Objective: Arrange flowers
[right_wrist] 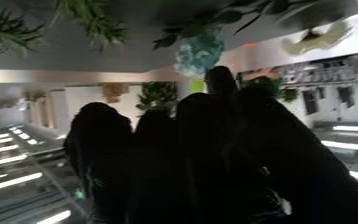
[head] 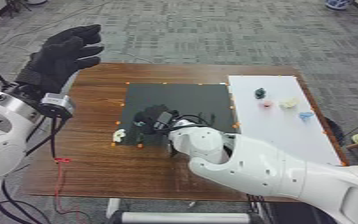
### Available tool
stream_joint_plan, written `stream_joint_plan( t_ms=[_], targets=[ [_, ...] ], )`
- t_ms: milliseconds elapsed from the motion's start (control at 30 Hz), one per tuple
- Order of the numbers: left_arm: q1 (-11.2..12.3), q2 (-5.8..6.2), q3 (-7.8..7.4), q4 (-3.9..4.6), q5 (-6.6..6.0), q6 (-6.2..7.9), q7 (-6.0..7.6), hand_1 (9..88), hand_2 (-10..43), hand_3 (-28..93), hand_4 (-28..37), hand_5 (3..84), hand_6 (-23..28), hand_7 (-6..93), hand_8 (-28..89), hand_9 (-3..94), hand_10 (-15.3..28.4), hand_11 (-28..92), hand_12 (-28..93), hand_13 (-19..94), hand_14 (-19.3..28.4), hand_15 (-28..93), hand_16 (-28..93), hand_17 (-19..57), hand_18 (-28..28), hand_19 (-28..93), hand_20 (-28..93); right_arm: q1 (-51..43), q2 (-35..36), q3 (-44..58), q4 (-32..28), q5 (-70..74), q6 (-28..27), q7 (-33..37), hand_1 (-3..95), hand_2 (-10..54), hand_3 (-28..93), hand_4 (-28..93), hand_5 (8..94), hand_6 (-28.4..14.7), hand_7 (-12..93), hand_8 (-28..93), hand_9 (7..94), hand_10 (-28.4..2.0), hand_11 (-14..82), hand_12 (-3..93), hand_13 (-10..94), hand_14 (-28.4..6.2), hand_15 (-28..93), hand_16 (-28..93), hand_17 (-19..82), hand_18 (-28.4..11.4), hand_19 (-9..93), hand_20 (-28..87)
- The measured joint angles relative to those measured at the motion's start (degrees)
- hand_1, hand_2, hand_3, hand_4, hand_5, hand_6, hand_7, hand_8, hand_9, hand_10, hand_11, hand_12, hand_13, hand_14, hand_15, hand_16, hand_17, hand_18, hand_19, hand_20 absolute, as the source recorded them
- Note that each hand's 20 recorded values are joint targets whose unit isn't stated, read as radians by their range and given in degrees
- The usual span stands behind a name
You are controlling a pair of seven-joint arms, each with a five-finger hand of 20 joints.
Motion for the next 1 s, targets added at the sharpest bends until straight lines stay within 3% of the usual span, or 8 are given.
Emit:
stream_joint_plan(
  t_ms=[533,633,733,867,1000],
  targets=[
    [0.1,-0.19,-0.1,0.01,0.0,0.02,-0.03,26.0,-2.4,70,-28.2,24.6,1.7,21.5,-11,18.0,9.7,24,19,8,13.1,47,-5,-10.2,18.8,40,9,-0.34,0.98,1.45,-1.22,0.76,3.55,0.52,22.6,25.6,90,-17,42.9,1.4,17,-14,83.7,-10.0,65.6,34.1,84,-6.5,87,39,59,-21.6,93,77],
    [0.6,-0.39,-0.67,-0.09,0.0,0.02,-0.03,25.8,-2.7,71,-28.2,24.6,1.4,21.4,-11,17.8,9.5,24,19,8,12.6,46,-6,-10.1,18.6,40,9,-2.23,1.91,4.43,-2.97,0.75,4.05,0.34,25.0,18.4,88,-19,42.9,1.0,17,-14,79.8,-11.0,62.1,32.8,81,-6.6,86,40,56,-21.6,93,75],
    [1.29,-0.55,-1.39,-0.25,0.0,0.06,-0.02,25.6,-2.8,71,-28.2,24.1,1.1,21.2,-11,17.3,9.3,23,19,8,12.4,45,-6,-10.1,18.4,39,9,-3.75,3.52,6.2,-5.08,0.61,6.51,0.6,26.1,6.8,86,-23,45.2,0.9,16,-13,76.6,-10.9,49.9,30.0,79,-6.3,87,39,54,-21.3,93,74],
    [2.51,-0.96,-2.71,-0.73,0.03,0.1,0.03,25.4,-2.7,71,-28.2,23.8,1.1,20.8,-11,17.1,9.2,23,19,8,12.5,45,-6,-10.1,18.4,39,10,-5.18,7.2,6.78,-7.91,-0.56,16.44,4.1,26.0,-3.2,84,-27,47.7,0.1,18,-12,64.0,-11.4,31.5,24.9,72,-7.6,86,37,47,-21.4,93,68],
    [5.05,-1.95,-5.21,-1.96,0.07,0.48,0.1,25.7,-2.3,70,-27.9,23.7,1.3,20.3,-10,17.0,9.2,23,19,8,12.5,44,-6,-10.1,18.5,39,10,-10.02,11.93,13.68,-10.31,-4.78,24.58,10.98,24.7,-8.8,83,-28,42.8,-2.6,21,-12,47.0,-13.3,25.9,22.6,61,-10.3,87,32,36,-21.2,92,56]
  ],
)
